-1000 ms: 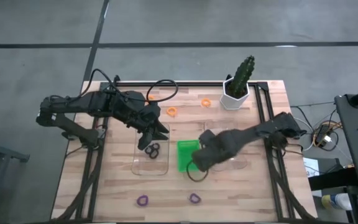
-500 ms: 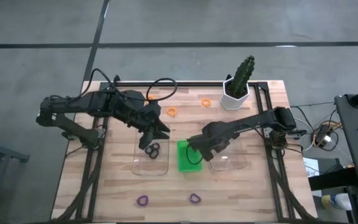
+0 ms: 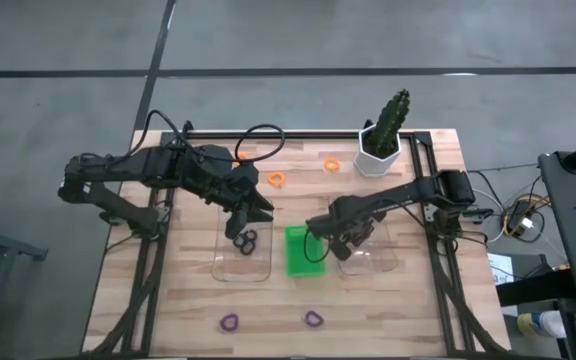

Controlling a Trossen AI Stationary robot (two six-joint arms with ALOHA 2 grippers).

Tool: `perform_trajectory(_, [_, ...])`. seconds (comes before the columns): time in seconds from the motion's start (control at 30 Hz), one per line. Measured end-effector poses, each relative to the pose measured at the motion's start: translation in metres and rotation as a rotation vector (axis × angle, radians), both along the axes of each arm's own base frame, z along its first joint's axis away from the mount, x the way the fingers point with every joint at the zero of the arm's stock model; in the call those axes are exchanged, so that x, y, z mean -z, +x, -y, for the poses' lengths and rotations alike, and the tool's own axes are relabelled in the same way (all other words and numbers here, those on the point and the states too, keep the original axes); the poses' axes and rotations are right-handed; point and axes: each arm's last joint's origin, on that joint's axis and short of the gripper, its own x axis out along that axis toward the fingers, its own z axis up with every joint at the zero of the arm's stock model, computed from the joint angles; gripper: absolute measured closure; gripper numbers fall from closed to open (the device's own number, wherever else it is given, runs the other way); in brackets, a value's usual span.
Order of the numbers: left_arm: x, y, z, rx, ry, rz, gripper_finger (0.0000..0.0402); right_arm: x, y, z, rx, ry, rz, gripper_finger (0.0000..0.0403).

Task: Sort spring keychains
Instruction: Put the right violet spring keychain into the right transparent bin

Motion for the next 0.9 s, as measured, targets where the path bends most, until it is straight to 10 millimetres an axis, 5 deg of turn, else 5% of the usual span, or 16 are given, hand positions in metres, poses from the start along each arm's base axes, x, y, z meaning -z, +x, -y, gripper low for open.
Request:
perform_trajectory(0.2, [0.000,0.000,0.000,-0.008,-0.015,-0.004,0.0264,-0.005,0.002,0.001,-0.046,0.049,0.008,0.0277])
perform_trajectory(0.4, [0.000,0.000,0.000,-0.008,-0.015,-0.005,0.0264,-0.043,0.011,-0.008,-0.103,0.102,0.116,0.0236])
perform_trajectory(0.6, [0.001,-0.001,0.000,-0.013,-0.022,-0.019,0.0264,-0.093,0.021,-0.039,-0.169,0.155,0.373,0.0235])
perform_trajectory(0.9, [0.008,-0.005,0.000,-0.007,-0.008,-0.104,0.0264,-0.133,0.040,-0.105,0.063,0.267,0.707,0.0251])
